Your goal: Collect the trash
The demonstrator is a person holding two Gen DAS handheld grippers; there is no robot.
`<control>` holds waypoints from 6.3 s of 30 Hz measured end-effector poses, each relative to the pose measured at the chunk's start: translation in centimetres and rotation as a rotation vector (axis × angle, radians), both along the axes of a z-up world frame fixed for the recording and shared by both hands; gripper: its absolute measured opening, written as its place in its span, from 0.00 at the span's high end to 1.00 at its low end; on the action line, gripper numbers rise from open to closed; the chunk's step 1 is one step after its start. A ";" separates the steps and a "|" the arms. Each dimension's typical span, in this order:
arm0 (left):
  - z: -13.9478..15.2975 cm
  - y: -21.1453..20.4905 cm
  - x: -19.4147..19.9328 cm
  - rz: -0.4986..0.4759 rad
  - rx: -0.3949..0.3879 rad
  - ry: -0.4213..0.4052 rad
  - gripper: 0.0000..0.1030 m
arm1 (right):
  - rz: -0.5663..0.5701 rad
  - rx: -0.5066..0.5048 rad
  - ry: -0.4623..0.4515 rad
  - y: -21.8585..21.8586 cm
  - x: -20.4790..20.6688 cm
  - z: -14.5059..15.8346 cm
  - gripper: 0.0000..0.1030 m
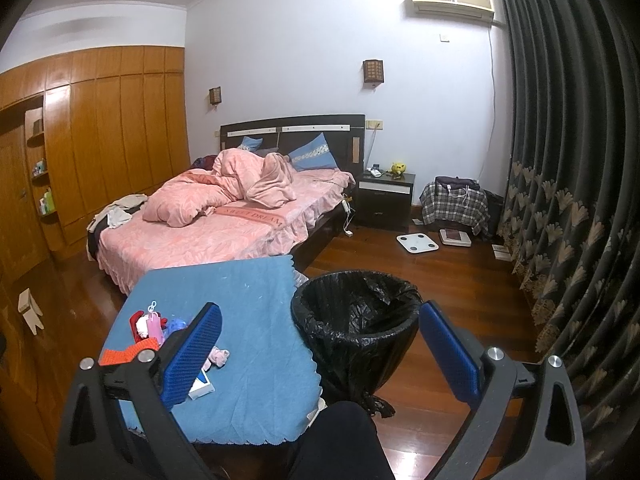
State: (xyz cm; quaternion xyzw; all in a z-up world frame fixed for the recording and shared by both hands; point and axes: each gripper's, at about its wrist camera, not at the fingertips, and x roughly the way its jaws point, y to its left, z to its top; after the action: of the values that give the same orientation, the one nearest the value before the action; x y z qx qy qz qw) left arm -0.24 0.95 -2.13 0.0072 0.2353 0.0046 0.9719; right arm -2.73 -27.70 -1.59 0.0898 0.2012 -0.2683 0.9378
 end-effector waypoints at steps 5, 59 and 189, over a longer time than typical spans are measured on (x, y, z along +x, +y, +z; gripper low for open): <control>-0.1 0.0 0.0 0.001 0.000 0.002 0.05 | 0.007 0.000 0.007 0.6 0.3 -0.7 0.06; -21.7 5.1 19.0 0.000 0.025 0.449 0.05 | 0.562 0.146 0.454 9.2 25.8 -25.7 0.17; -19.8 -23.1 25.6 -0.488 0.092 0.468 0.19 | 0.237 0.327 0.358 -19.2 22.4 -22.9 0.31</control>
State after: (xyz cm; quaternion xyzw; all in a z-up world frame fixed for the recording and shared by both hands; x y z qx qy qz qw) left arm 25.37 -22.14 -21.94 0.1079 0.4426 -0.2193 0.8628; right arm 19.70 -46.90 -24.50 0.1668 0.4137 -0.1321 0.8852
